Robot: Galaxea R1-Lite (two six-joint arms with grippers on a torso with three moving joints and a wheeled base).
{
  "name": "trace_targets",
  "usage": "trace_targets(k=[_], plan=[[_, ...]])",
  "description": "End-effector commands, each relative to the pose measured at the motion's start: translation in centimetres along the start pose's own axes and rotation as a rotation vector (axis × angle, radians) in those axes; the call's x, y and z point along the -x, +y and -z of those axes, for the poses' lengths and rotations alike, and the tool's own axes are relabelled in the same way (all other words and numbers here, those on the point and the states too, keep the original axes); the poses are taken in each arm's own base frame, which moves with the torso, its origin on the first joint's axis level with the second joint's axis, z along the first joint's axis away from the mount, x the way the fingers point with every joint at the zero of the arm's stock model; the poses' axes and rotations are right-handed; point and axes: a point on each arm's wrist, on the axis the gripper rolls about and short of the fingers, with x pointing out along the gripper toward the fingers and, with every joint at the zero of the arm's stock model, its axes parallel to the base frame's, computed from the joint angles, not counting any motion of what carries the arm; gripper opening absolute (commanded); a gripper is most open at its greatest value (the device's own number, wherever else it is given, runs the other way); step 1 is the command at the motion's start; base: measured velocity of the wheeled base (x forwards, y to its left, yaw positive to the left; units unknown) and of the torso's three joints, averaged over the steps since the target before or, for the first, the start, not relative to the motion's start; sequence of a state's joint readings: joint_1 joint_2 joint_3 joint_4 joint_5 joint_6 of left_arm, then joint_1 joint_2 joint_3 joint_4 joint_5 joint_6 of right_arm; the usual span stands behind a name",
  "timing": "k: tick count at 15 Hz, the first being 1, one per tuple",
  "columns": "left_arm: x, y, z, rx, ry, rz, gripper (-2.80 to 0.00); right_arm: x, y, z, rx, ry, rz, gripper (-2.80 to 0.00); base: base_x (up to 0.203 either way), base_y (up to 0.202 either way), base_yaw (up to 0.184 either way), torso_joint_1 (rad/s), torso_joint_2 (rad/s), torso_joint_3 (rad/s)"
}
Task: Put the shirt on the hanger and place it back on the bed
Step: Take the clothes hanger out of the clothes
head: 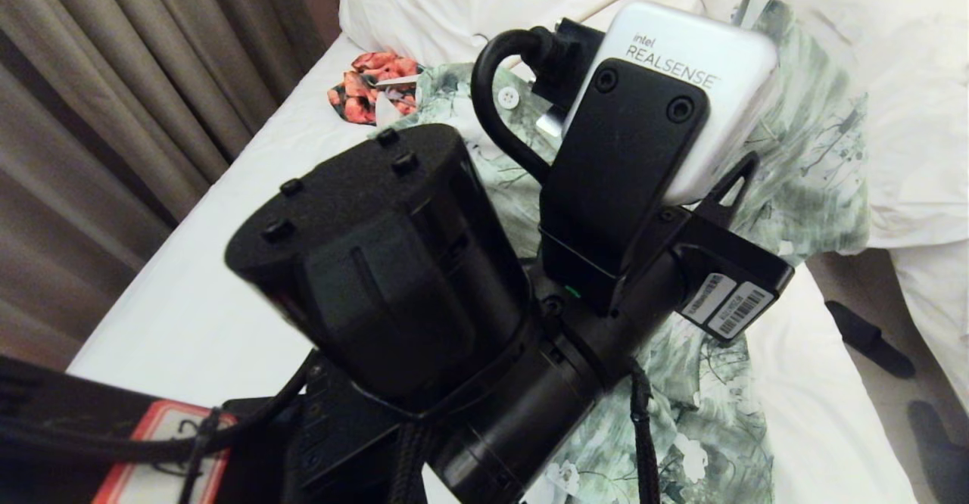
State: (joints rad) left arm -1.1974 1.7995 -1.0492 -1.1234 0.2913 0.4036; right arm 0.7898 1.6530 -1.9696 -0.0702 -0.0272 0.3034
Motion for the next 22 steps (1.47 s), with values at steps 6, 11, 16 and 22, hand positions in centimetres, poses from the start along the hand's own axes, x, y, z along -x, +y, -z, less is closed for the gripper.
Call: trace_targets(k=[6,11,16,22], plan=[[-0.3,-0.6,-0.7,0.003,-0.003,0.012,0.00,0.1,-0.5,-0.3,0.007,-0.014,0.020,-2.80,0.000,0.000,0.000,0.000,0.00,0.000],[4.0,-0.6,0.2,-0.017,0.097,0.034,-1.95,1.0,-0.6,-1.5,0.018,-0.045,0.021,-2.80,0.000,0.000,0.000,0.000,0.00,0.000],[9.3,2.2,1.4,-0.011,0.178,-0.093,-2.80,1.5,-0.4,-2.0,0.092,-0.051,0.022,-2.80,0.000,0.000,0.000,0.000,0.00,0.000],[14.2,12.6,0.7,-0.095,0.196,-0.521,-2.80,0.6,-1.5,-0.9,0.309,-0.003,0.090,-2.80,0.000,0.000,0.000,0.000,0.00,0.000]])
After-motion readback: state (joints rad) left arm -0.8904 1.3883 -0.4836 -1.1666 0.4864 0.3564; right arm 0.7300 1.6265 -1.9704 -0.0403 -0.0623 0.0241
